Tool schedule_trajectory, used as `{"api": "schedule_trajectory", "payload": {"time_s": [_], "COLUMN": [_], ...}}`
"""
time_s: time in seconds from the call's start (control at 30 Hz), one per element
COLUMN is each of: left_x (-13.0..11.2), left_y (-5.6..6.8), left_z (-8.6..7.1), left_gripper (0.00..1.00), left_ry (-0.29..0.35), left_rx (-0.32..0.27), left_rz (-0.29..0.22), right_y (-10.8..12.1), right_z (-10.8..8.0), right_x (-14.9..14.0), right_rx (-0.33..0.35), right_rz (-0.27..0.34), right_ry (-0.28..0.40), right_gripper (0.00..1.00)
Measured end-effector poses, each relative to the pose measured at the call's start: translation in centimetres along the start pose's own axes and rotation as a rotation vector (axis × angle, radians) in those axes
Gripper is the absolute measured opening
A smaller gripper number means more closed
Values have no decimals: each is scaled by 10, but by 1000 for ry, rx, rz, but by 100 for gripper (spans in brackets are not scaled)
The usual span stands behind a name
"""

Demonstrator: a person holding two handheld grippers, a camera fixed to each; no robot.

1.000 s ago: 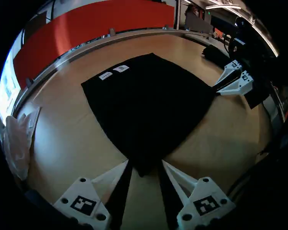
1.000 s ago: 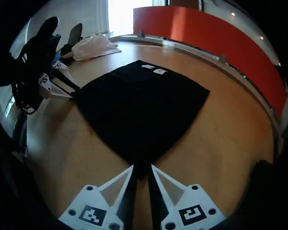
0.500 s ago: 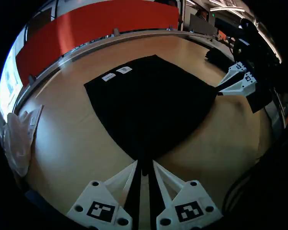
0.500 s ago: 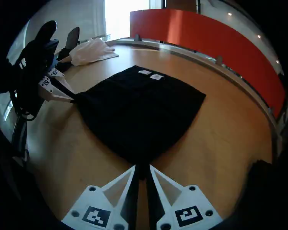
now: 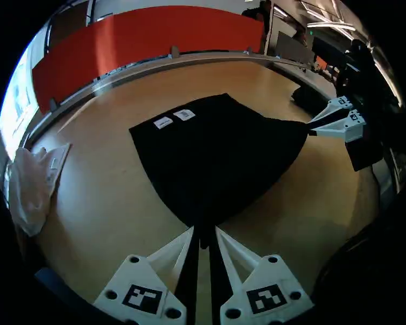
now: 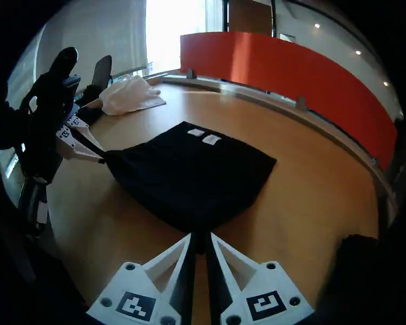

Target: Fold towel

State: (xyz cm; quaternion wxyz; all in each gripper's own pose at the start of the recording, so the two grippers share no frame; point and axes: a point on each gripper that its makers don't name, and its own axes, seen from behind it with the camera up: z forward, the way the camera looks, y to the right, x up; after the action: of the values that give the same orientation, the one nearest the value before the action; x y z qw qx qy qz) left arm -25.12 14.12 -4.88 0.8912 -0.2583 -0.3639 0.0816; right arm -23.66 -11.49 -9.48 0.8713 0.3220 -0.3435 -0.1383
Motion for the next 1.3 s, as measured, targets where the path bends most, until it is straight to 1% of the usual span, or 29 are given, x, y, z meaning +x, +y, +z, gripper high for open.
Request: {"api": "schedule_trajectory", "payload": {"time_s": [0.17, 0.27, 0.37, 0.57, 0.73, 0.87, 1.07, 1.3], "left_x": [6, 9, 12, 24, 33, 38, 44, 48], "left_y": [3, 7, 12, 18, 21, 24, 26, 31], "left_z": [-14, -23, -31, -48, -60, -67, -76, -84], "left_gripper": [12, 12, 12, 12, 12, 12, 12, 12], "left_ry": [11, 13, 9, 28, 47, 57, 61, 65], "left_rx": [11, 9, -2, -14, -16, -16, -11, -10], "left_rz": [11, 19, 18, -5, -26, -28, -8, -9], "right_y": [-4, -5, -6, -8, -10, -12, -15, -20], "right_z": [-15, -24, -32, -51, -64, -72, -83, -92], "right_x": [13, 19, 24, 33, 37, 40, 44, 49], "right_rx": [-7, -11, -12, -13, -15, -16, -11, -4], "right_rz": [-6, -5, 3, 21, 22, 19, 12, -1], "right_ry": [23, 34, 44, 65, 73, 79, 83, 84], "right_gripper": [11, 11, 11, 11, 11, 11, 11, 11]}}
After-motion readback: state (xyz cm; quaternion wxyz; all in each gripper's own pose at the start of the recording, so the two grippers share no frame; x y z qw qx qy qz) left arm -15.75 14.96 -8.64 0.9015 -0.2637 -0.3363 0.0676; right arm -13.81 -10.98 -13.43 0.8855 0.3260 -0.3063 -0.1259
